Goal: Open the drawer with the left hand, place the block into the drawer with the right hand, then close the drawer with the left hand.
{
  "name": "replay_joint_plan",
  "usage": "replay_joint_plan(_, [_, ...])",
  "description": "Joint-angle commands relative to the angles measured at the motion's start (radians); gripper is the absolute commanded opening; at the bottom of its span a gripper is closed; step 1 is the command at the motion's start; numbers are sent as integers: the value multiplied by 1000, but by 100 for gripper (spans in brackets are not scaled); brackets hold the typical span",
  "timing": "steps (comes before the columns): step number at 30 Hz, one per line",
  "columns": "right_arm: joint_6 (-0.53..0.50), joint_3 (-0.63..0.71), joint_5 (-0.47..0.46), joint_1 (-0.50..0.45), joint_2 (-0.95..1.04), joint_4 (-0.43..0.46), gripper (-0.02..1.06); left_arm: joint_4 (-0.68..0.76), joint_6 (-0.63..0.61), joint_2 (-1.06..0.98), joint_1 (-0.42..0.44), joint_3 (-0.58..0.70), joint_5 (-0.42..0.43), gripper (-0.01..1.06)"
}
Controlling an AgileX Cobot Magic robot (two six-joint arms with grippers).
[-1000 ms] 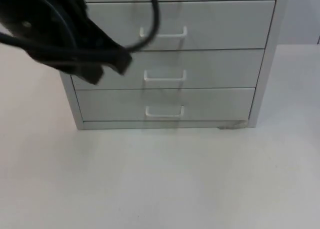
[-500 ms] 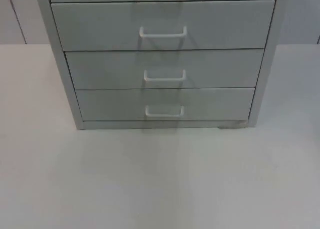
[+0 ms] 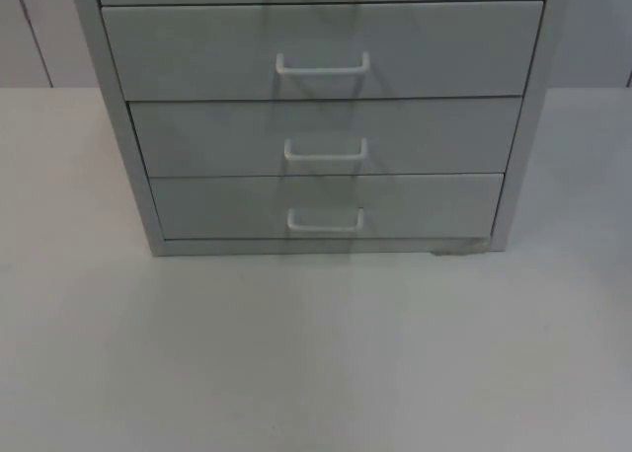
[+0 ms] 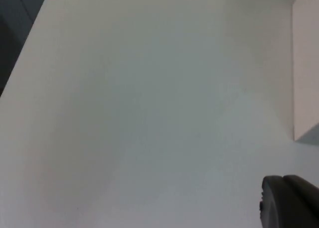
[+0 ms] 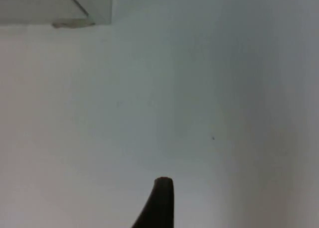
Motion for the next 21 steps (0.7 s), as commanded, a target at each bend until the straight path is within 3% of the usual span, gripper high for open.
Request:
replay_joint_plan(1, [-64, -7, 1, -1, -38, 46, 78, -14, 4, -46, -10, 6, 20, 0])
replay_joint_plan(9, [-118, -7, -3, 1, -339, 79, 78, -3, 33, -358, -133, 39, 43, 0])
replay_joint_plan(21, [-96, 1, 0, 1, -781, 48, 78, 82, 29, -682, -133, 44, 83, 0])
